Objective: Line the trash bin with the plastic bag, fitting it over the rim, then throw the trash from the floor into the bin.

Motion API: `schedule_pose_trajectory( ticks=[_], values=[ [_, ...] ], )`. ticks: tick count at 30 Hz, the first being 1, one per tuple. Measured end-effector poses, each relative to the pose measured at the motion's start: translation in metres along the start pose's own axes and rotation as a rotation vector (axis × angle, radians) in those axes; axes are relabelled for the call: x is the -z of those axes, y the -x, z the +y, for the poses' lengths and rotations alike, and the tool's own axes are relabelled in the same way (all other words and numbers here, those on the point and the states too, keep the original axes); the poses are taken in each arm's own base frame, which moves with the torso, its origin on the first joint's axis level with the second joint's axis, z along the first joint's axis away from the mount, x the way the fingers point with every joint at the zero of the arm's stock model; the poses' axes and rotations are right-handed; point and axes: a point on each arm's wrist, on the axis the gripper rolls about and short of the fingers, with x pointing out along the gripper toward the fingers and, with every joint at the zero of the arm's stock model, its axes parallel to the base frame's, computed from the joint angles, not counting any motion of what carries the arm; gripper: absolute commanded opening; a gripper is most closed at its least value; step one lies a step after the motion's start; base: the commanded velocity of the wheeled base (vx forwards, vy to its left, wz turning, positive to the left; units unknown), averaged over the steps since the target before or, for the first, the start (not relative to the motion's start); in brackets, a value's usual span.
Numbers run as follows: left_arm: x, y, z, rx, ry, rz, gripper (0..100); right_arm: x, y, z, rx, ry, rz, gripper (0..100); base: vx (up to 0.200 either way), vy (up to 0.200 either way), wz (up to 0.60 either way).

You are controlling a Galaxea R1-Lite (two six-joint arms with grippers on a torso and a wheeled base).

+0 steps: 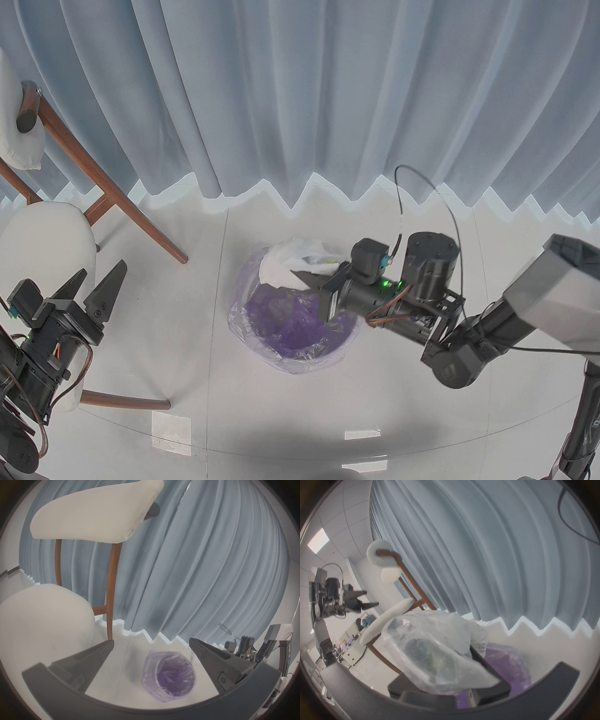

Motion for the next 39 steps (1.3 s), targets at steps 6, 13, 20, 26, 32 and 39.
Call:
schedule_pose_trajectory(
  ticks=[6,13,20,26,32,39],
  values=[
    [-0.001,0.008,0.001,-0.005,-0.002,-0.01,100,0.033,-0.014,-0.003,0.038,-0.006,0.036,0,0.0,0.0,0.0],
    [-0.003,0.011,0.002,-0.005,-0.001,-0.022,100,0.039,-0.021,-0.024,0.087,-0.005,0.03,100,0.0,0.0,0.0],
    [-0.005,0.011,0.001,-0.002,0.001,-0.03,100,0.037,-0.015,-0.026,0.097,-0.005,0.011,100,0.0,0.0,0.0],
    [-0.009,0.014,0.0,0.004,-0.005,-0.056,100,0.005,0.001,-0.025,0.106,-0.014,-0.053,100,0.0,0.0,0.0],
    [-0.019,0.026,0.0,0.004,-0.026,-0.115,100,-0.043,0.054,-0.033,0.182,-0.01,-0.127,100,0.0,0.0,0.0],
    [-0.025,0.054,0.004,-0.045,-0.091,-0.131,100,-0.074,0.153,-0.041,0.346,0.006,-0.163,100,0.0,0.0,0.0]
  ],
)
